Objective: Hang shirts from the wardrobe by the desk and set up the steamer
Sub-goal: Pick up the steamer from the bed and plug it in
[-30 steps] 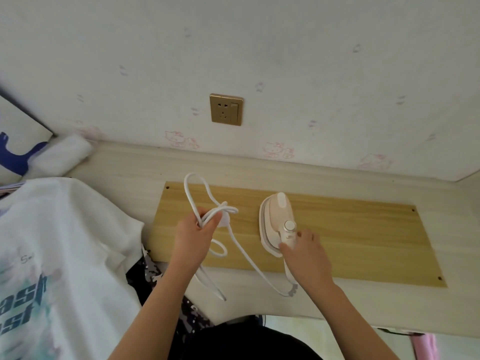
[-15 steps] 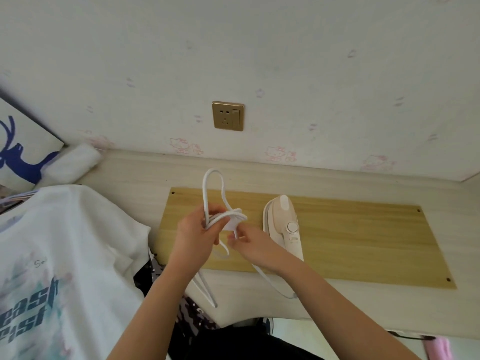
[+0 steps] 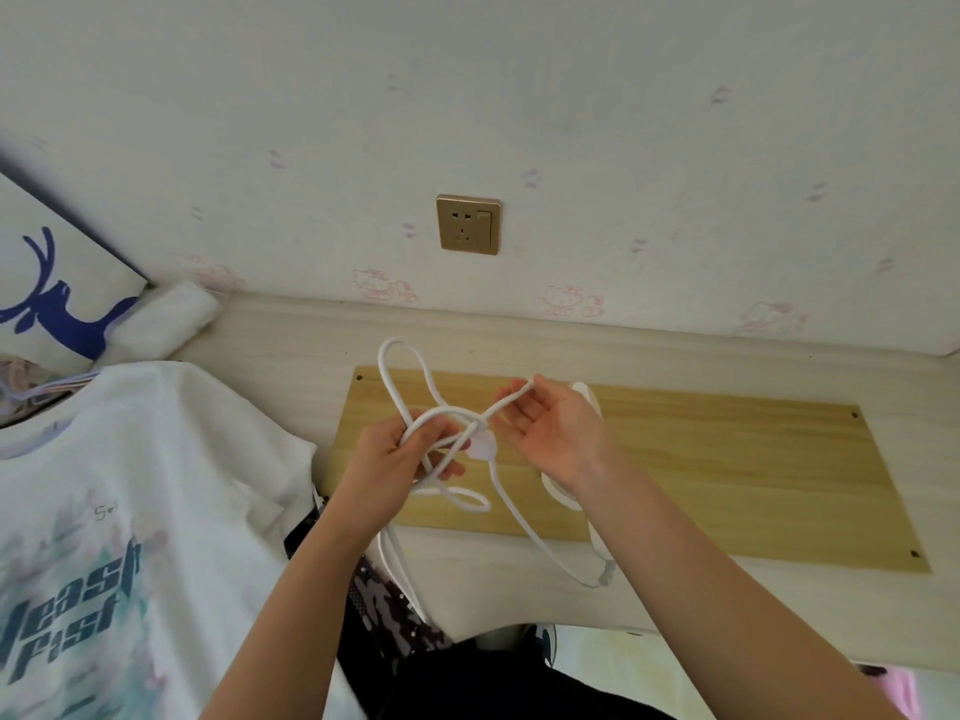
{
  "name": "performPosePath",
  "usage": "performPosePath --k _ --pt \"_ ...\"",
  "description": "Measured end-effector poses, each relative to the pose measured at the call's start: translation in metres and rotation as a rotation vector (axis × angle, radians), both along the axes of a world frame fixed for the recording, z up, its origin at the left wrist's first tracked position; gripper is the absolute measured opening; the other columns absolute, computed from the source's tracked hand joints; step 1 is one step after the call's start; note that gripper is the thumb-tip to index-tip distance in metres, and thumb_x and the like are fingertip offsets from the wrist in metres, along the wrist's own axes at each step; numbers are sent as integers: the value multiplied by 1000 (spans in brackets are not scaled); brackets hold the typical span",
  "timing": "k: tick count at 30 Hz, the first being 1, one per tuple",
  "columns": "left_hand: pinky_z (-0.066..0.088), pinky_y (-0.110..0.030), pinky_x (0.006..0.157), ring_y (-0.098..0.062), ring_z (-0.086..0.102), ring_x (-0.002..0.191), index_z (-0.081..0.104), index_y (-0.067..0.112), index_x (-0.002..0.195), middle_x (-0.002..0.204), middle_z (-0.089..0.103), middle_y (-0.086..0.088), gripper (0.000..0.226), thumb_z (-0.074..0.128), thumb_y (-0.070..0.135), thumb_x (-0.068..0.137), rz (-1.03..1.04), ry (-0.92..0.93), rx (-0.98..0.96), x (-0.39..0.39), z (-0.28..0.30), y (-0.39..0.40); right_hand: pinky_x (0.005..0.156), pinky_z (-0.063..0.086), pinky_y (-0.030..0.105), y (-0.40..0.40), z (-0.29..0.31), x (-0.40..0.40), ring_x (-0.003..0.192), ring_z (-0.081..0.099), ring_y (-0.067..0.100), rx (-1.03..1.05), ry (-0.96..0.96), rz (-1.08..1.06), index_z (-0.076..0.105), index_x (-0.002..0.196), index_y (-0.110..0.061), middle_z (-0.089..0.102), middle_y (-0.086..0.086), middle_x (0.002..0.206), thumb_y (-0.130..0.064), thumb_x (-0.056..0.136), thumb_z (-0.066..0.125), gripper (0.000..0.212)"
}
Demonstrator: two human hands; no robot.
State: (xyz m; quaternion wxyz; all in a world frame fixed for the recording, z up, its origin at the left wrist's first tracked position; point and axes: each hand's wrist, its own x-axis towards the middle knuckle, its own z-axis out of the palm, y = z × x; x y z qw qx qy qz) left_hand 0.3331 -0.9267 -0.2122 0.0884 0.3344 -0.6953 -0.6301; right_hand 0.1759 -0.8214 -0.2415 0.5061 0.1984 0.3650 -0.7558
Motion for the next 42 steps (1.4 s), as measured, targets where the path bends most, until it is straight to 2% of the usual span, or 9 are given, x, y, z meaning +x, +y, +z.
performPosePath --k 3,7,15,20,24,29,34,37,42 --pt "55 -31 75 -15 72 83 75 19 88 84 76 0 23 53 22 97 85 -64 -7 -2 -3 -3 63 60 36 1 6 0 49 51 17 -3 42 -52 53 80 -5 49 4 54 -14 101 40 26" --pt "56 -49 84 -33 69 87 72 19 84 85 73 -13 17 59 23 93 182 -109 -83 -7 -10 -12 58 56 34 4 26 9 52 45 16 51 315 64 53 89 -6 43 2 56 -13 103 38 22" --pt "56 -23 58 -23 72 63 70 10 92 70 73 -4 21 51 2 95 206 -104 -123 -3 -10 -40 47 38 26 10 54 -4 49 34 13 104 482 -32 53 93 -5 34 0 55 -12 103 36 21" --pt "49 -19 61 -16 63 63 71 21 88 82 68 3 13 76 13 79 215 -191 -358 11 -1 -62 55 43 30 14 55 -13 51 40 14 106 558 -20 51 91 -8 41 1 59 -10 102 39 17" --pt "43 -12 59 -4 54 59 75 22 77 70 67 -2 9 82 19 73 15 -156 -266 10 3 -59 61 49 31 6 59 -11 59 52 18 74 619 49 55 87 -6 57 5 66 -8 101 42 20" --pt "49 -31 67 -13 59 66 75 25 71 76 71 -11 10 83 18 72 14 -40 -188 -4 -2 -45 87 57 39 -22 65 3 82 69 25 -58 580 83 59 92 1 70 14 86 -3 99 45 16" --pt "49 -33 65 -23 59 64 75 23 69 72 70 -4 10 83 17 70 -89 78 -194 -15 3 -37 91 55 35 -49 65 6 104 67 21 -38 631 145 68 102 -4 72 12 104 -1 92 57 15" --pt "39 -13 59 -3 55 62 70 29 66 69 65 14 16 84 21 71 -273 -7 -365 -19 -4 -37 87 56 36 -59 71 0 104 68 24 -66 638 94 68 102 0 71 14 103 1 90 59 15" --pt "40 -9 68 3 56 80 60 34 66 85 59 17 23 80 29 75 -397 -282 -526 -18 -39 -48 88 56 38 -65 87 -20 97 70 26 -107 696 -62 70 97 -1 72 15 99 3 88 61 14"
